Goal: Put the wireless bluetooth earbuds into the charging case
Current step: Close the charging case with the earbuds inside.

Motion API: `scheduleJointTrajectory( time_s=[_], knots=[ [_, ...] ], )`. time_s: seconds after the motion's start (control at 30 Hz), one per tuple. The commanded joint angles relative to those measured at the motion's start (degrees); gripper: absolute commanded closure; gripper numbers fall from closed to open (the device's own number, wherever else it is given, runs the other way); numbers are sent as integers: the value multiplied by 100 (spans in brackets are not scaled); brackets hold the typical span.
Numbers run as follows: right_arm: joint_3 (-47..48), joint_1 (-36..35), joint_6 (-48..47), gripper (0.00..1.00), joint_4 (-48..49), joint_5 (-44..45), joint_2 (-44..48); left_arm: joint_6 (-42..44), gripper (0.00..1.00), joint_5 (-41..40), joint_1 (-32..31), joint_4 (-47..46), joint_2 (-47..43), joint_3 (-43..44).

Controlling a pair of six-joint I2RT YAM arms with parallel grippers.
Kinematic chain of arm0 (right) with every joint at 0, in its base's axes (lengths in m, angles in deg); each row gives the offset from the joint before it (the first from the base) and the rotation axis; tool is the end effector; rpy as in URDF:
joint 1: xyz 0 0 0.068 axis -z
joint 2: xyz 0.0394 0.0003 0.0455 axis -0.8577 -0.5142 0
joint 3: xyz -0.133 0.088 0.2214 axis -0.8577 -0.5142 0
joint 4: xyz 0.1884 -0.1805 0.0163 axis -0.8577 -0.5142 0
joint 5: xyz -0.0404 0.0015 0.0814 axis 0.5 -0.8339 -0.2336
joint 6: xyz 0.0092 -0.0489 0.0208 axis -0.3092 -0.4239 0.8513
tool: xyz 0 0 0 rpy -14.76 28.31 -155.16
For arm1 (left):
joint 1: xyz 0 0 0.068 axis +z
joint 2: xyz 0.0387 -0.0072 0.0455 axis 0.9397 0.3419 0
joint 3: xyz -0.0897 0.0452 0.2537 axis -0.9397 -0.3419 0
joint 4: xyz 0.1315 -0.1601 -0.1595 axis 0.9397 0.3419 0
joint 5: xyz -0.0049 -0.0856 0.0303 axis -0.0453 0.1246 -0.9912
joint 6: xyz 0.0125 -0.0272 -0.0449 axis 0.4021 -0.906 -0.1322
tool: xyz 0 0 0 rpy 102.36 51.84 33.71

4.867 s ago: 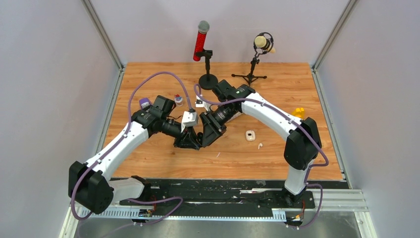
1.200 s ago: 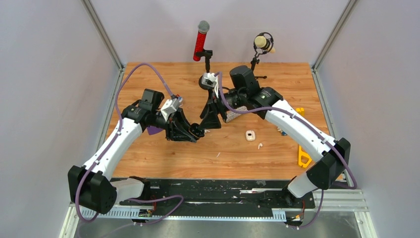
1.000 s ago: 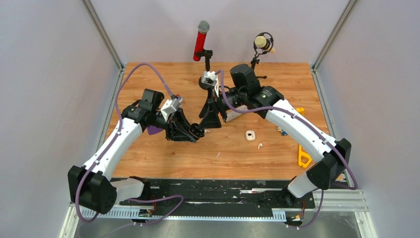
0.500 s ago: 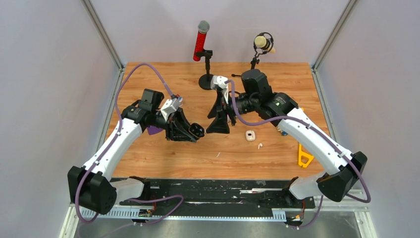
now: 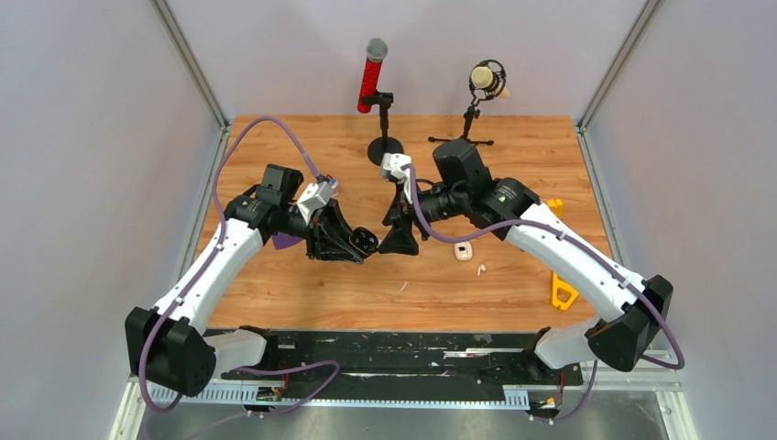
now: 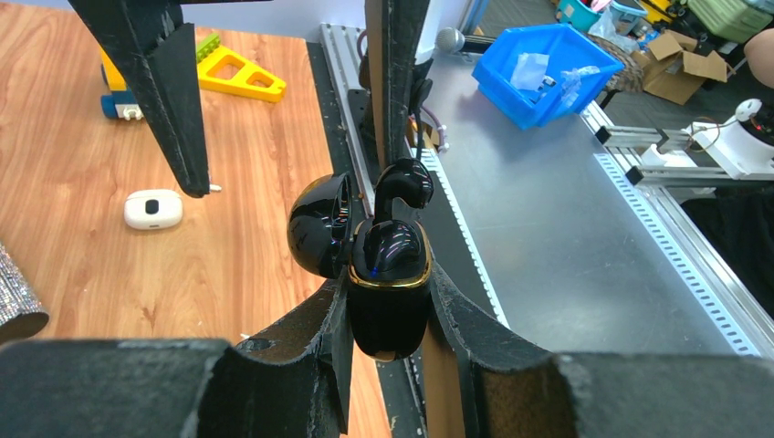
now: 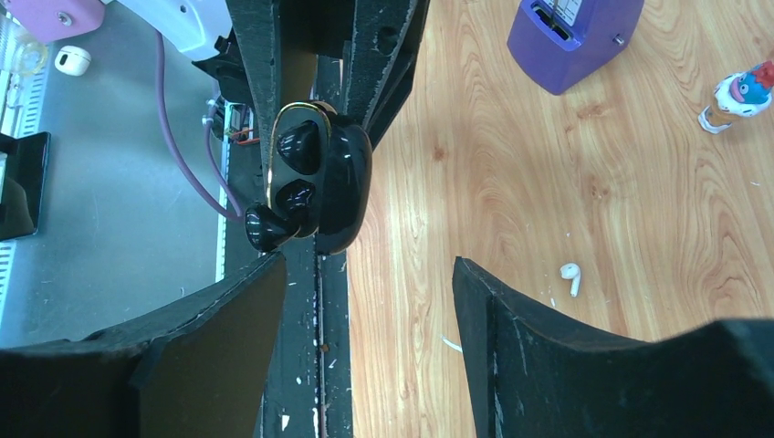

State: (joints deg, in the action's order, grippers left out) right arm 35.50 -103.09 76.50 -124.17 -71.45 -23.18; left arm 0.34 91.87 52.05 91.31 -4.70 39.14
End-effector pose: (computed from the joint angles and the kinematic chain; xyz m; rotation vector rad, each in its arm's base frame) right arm 0.1983 0.2251 0.3852 -1.4116 1.7078 1.1201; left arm 0.1991 -0.1019 0.3188 1.3193 1.3415 -1.6176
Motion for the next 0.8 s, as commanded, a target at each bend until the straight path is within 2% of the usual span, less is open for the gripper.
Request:
scheduleJointTrajectory(
  time_s=[0.0, 0.4, 0.6, 0.77],
  knots=[
    [46, -136, -144, 32, -11, 116, 53, -58, 100, 924, 17, -112, -142, 7],
    [87, -229, -298, 32, -128, 517, 75, -86, 100, 924, 20, -124, -157, 10],
    [192, -230, -1208, 33, -423, 997, 596, -120, 100, 924, 20, -158, -190, -13],
    [36, -231, -2280, 43, -376, 643, 1094, -151, 100, 920, 25, -187, -125, 12]
  ],
)
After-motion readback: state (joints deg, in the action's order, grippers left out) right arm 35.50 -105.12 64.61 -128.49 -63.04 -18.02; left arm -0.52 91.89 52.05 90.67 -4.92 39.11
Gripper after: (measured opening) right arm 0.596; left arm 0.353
